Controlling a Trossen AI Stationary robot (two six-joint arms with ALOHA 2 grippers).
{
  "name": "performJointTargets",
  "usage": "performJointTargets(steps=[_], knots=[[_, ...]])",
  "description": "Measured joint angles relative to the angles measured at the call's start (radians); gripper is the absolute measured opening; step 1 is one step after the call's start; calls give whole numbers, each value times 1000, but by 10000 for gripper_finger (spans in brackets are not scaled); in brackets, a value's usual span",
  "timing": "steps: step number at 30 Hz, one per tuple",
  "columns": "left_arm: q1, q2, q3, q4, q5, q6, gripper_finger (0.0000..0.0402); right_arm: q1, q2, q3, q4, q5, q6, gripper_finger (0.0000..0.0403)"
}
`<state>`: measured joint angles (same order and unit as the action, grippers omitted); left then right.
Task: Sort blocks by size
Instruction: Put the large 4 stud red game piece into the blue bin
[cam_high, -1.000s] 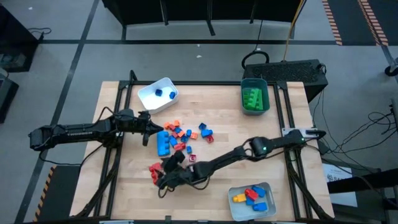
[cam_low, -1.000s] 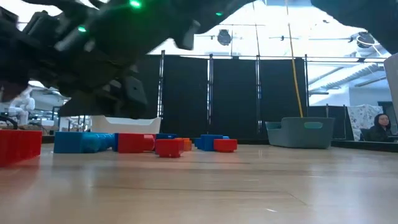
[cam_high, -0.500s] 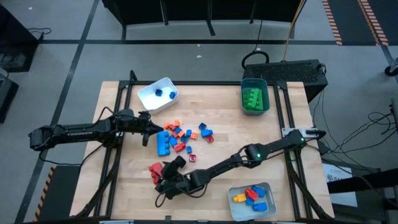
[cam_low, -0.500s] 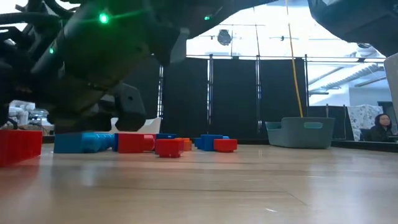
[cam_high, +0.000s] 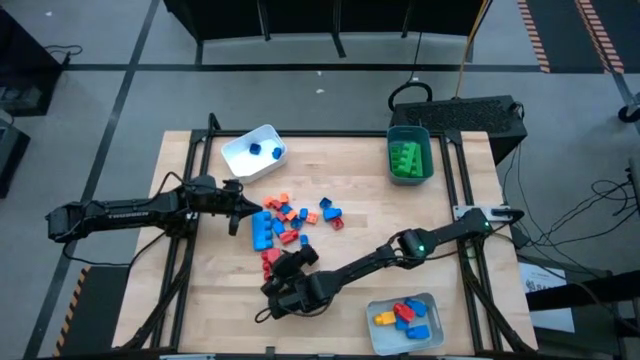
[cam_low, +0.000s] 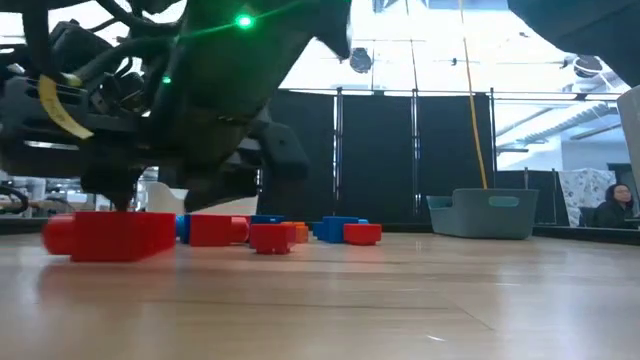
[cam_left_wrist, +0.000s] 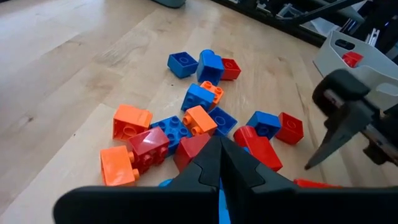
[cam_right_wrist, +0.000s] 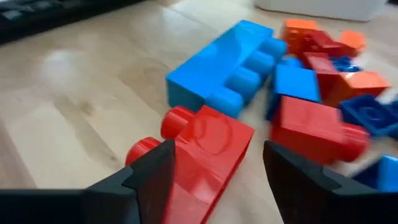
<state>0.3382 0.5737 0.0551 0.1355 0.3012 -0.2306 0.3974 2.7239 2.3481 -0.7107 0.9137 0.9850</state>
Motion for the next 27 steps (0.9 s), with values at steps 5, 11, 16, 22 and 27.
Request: performJointTargets(steps=[5,11,16,22,27], knots=[[0,0,0,1,0,0,11,29,-46,-6,-10,27,-44,224],[0,0,0,-15,0,1,11,46,-133,-3,-4,42,-98,224],[0,0,0,-48,2,8,11,61,-162,-3,-2,-101,-201,224],[0,0,0,-48,14,8,11,7,-141,-4,8,-466,-154,224],[0,0,0,-48,48,7,11,-31,-165,-4,50,-634,-163,224]])
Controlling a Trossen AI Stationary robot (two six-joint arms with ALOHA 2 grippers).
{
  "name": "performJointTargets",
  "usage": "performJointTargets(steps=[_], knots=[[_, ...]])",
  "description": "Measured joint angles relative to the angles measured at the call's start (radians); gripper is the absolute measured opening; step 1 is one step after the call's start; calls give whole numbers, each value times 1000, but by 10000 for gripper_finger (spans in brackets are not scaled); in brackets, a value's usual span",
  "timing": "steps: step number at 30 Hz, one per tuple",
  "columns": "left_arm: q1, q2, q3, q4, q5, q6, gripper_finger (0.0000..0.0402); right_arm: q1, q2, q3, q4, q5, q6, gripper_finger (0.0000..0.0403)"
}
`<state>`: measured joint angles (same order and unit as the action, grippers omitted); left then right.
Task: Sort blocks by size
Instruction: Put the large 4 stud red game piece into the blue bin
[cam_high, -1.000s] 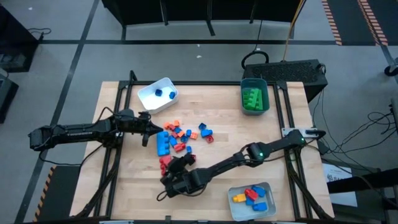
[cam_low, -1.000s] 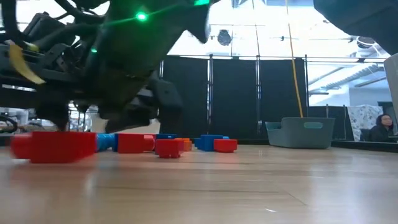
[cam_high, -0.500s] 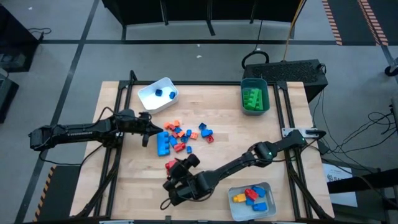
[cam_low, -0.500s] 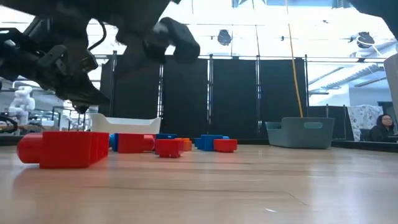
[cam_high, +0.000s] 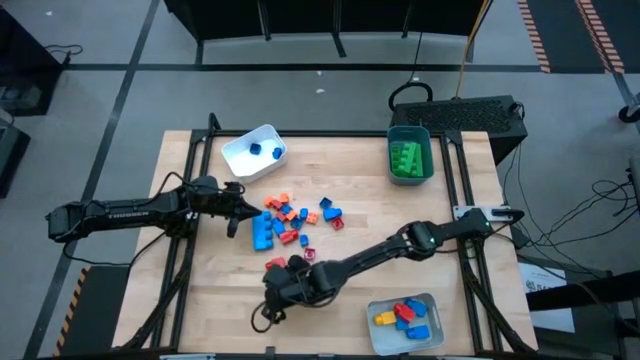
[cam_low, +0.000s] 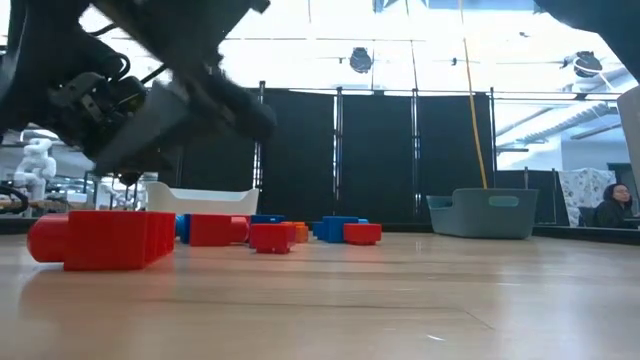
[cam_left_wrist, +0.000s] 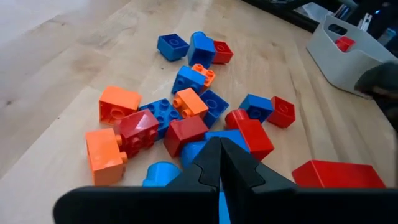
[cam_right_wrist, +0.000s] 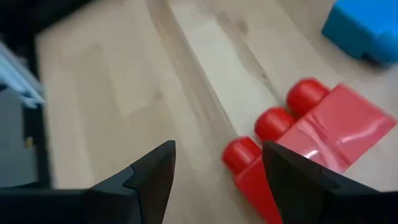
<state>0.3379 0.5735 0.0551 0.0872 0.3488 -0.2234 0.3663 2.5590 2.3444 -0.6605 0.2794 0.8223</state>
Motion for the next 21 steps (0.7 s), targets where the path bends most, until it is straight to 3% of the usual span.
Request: performJointTargets(steps=[5,12,18,21], knots=[[0,0,0,-1,18,1,11,-21,-18,2,-23,-7,-21,224],[0,0,0,0,19,2,11,-40,-11,2,-80,-183,-10,224],[0,0,0,0,19,2,11,-94,-22,5,-194,-412,108,224],[0,0,0,1,18,4,11,-108,-23,6,-207,-438,111,224]])
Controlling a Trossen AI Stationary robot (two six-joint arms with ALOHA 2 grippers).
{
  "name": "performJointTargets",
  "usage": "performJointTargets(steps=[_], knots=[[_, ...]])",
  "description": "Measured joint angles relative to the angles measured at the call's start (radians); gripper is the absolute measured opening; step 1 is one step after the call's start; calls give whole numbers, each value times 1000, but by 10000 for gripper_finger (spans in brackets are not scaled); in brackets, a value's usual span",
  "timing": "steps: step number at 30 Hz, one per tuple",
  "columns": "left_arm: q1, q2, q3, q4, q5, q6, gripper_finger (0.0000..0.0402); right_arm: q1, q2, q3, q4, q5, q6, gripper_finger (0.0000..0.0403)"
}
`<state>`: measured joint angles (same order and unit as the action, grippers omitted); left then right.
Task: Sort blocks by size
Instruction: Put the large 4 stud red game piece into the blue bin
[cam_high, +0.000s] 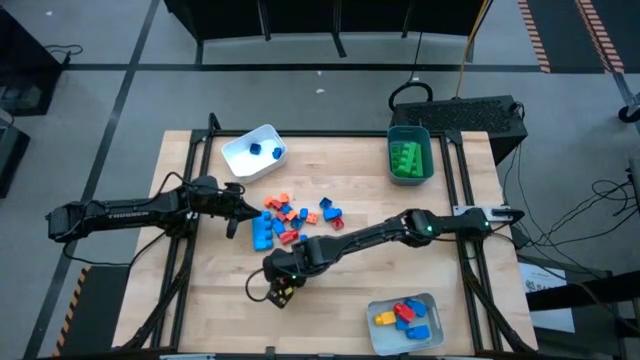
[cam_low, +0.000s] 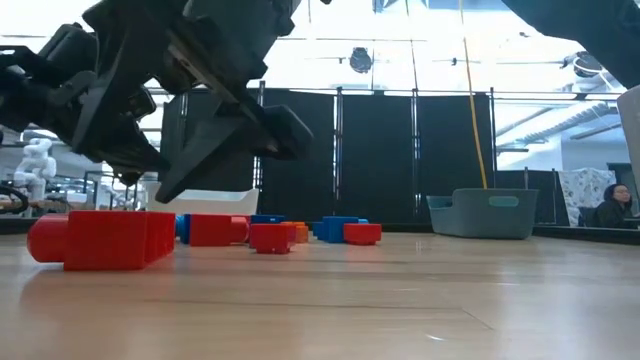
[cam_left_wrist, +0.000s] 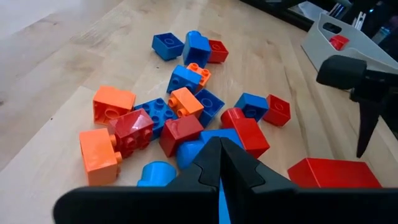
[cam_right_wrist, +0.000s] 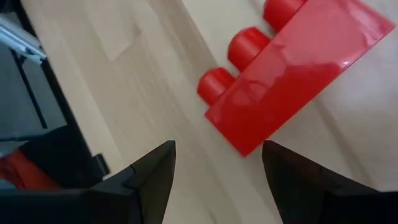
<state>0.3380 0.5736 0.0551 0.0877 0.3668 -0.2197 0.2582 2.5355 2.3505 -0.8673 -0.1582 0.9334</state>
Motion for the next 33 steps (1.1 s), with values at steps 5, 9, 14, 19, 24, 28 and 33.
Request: performJointTargets(steps=[5,9,14,19,24,28,33], knots=[[0,0,0,-4,-2,21,11,-15,0,0,5,17,-25,224],[0,0,0,-4,-2,23,11,-22,0,0,-31,31,-57,224],[0,0,0,-4,-2,25,11,-37,0,0,-37,94,-56,224],[0,0,0,-4,-5,25,11,-43,5,0,-1,112,-50,224],[0,0,0,-4,-5,26,11,-35,13,0,-6,164,-47,224],[0,0,0,-4,-5,26,11,-34,14,-26,4,194,-13,224],[0,0,0,-4,-5,26,11,-34,15,-52,55,189,8,223]])
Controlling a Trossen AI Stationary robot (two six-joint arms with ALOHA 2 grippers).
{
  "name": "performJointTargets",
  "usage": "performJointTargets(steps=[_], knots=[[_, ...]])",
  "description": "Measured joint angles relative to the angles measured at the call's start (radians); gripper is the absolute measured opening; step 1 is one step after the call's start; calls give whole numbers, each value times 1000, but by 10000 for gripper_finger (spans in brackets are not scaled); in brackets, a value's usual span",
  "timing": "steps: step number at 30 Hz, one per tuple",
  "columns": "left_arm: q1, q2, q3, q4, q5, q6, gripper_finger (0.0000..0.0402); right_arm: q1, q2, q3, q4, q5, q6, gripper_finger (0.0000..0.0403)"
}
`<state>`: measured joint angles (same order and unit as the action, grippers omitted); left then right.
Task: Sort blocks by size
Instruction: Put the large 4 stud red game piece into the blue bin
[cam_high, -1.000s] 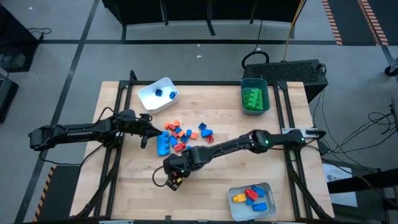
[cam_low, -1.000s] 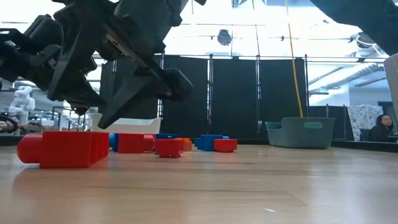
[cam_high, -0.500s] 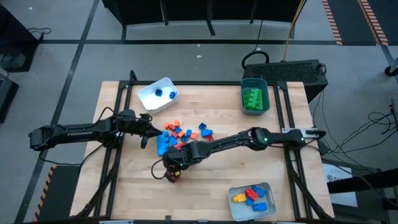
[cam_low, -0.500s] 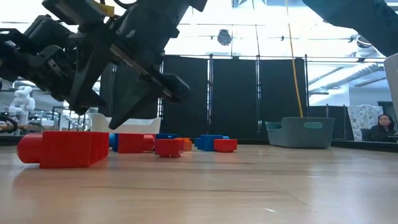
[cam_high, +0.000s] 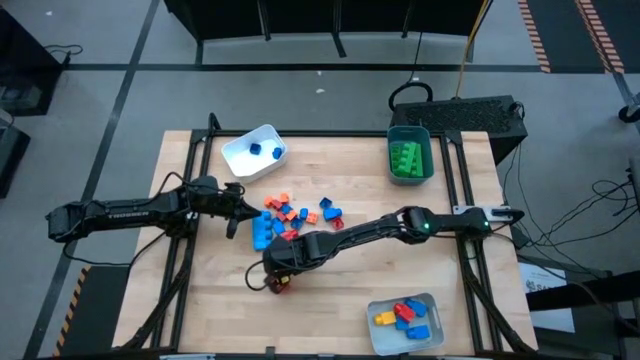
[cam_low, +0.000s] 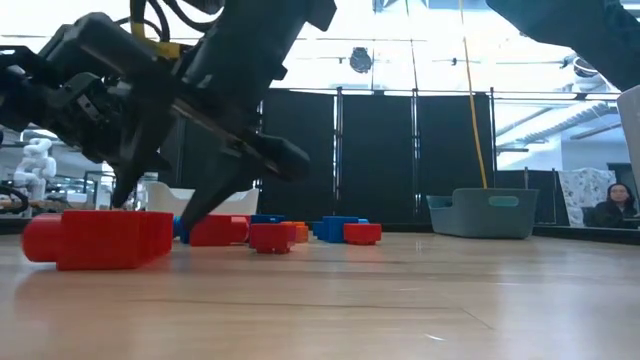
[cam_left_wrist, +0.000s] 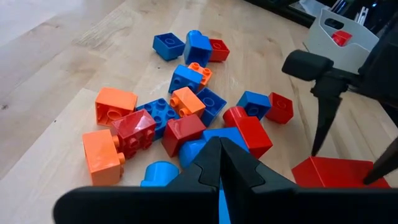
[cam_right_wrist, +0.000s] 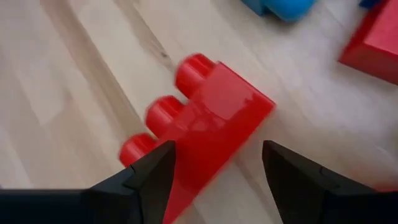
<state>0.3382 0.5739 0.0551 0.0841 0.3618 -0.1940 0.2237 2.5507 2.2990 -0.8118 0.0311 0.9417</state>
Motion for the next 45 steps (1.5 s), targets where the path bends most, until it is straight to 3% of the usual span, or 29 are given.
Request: performJointTargets(steps=[5,17,21,26,32,45], knots=[[0,0,0,0,0,0,11,0,0,-2,34,-1,-5,195],[0,0,0,1,0,0,11,-2,31,1,70,-9,-65,55],[0,1,0,-8,-1,0,11,-5,37,2,92,-60,-92,8],[0,2,0,-25,-4,-1,11,-3,39,0,123,-116,-101,2],[0,2,0,-25,-4,-2,11,5,26,-2,115,-108,-101,0],[0,2,0,-24,-4,1,11,21,-111,-5,-200,119,-94,1]])
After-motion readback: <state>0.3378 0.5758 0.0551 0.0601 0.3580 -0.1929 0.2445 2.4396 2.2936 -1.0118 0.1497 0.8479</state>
